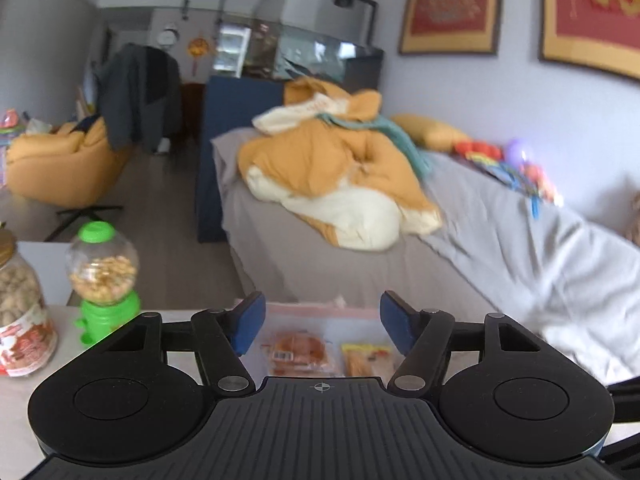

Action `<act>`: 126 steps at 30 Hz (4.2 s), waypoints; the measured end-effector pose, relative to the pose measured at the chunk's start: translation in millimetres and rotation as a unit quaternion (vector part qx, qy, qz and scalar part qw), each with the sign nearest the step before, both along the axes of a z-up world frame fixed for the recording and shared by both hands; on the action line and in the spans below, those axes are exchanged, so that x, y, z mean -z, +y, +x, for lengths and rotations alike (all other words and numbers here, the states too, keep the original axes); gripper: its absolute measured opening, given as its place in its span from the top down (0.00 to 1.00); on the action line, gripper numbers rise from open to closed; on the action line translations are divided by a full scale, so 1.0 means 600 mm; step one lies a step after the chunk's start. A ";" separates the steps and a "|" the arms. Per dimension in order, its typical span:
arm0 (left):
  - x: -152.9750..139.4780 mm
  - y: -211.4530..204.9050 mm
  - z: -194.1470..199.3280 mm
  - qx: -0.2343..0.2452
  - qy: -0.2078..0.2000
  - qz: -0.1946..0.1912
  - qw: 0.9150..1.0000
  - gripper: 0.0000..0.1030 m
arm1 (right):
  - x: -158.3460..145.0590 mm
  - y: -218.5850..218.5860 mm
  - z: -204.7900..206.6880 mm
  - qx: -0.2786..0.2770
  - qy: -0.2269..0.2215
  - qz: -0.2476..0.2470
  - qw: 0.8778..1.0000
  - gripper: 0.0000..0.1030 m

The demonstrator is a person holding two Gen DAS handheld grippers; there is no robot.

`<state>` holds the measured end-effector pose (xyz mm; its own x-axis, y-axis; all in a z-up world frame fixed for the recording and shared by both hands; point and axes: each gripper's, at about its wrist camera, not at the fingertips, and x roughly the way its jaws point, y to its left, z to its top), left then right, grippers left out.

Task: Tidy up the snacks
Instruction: 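Carry both packets over the pink box and open both tools to release them, then move the left tool to the yellow packet while the right tool approaches the red spicy chicken bag, then grasp and lift the yellow packet with the left tool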

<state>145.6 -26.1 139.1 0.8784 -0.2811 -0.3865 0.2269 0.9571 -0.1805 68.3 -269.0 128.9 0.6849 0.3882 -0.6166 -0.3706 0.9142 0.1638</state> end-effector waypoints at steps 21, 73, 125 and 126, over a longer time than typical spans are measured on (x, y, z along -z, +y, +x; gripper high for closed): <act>0.072 0.253 -0.161 -0.095 0.116 0.001 0.989 0.34 | -0.109 0.142 0.141 0.004 -0.014 -0.007 1.000 0.34; 0.158 0.148 -0.290 -0.069 0.161 0.065 0.982 0.32 | 0.189 0.157 -0.095 -0.060 0.015 -0.012 0.998 0.30; 0.168 0.201 -0.167 -0.099 0.150 -0.076 0.981 0.47 | 0.196 0.163 -0.090 -0.053 0.013 -0.010 0.998 0.13; 0.169 0.214 -0.174 -0.101 0.147 -0.086 0.980 0.46 | 0.197 0.162 -0.090 -0.054 0.014 -0.007 0.998 0.12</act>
<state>40.9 102.5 37.9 0.7802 -0.1960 -0.5940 -0.0507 0.9267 -0.3724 14.6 -171.5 10.8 0.6220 0.4499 -0.6408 -0.4631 0.8713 0.1623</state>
